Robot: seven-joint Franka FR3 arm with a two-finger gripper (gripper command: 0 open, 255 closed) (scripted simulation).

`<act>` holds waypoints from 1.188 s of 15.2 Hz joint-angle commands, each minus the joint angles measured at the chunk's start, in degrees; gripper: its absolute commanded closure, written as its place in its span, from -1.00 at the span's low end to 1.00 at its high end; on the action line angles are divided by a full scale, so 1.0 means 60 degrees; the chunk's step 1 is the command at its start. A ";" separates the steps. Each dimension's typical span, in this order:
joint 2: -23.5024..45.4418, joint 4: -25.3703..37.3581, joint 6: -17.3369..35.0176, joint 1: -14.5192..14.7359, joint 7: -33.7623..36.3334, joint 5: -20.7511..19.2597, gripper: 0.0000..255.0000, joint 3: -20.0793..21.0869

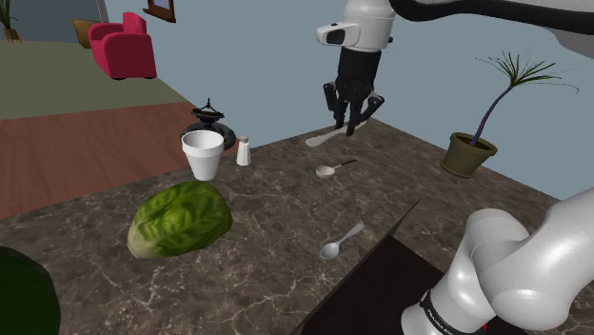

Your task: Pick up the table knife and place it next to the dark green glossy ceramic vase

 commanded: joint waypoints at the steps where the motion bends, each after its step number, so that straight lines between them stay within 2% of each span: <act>1: 0.0039 0.0312 -0.0275 0.0002 -0.0019 0.0004 1.00 0.0010; 2: 0.0045 0.0338 -0.0296 0.0002 -0.0021 0.0005 1.00 0.0010; 10: 0.0844 0.1066 -0.0353 0.0611 0.1809 0.0642 1.00 0.1299; 18: 0.2254 0.2509 -0.0452 0.1217 0.3635 0.0964 1.00 0.2503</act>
